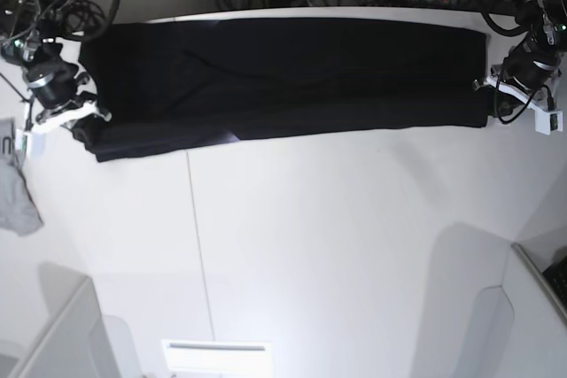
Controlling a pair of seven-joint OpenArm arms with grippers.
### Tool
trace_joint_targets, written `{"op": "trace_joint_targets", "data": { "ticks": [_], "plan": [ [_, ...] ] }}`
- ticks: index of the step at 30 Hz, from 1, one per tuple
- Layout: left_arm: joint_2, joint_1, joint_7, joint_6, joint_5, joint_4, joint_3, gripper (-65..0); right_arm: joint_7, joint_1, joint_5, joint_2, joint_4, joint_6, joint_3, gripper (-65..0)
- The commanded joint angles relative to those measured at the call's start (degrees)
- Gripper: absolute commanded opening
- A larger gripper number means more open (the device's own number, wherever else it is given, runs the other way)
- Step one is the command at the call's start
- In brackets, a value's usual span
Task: Fold the T-shirt properly
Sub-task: 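Lay the folded hem down at the collar and open both grippers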
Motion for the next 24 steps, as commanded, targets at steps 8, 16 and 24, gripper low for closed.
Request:
{"op": "trace_joint_targets", "data": {
  "ticks": [8,16,24],
  "plan": [
    [-0.99,2.45,-0.03,-5.73,0.1,0.96,-5.89,-65.0,1.36,-3.49,2.29,-0.78,2.29,0.45,0.79,-65.0],
    [-0.99,4.21,0.06,-5.91,0.02,1.04,-5.89,-65.0,1.27,-8.41,11.43,-0.43,2.64,0.45,3.78,-65.0],
    [-0.81,6.49,0.06,-5.91,0.19,1.04,-5.89,-65.0,1.36,-12.37,11.34,-1.22,2.38,0.45,3.34,-65.0]
  ]
}}
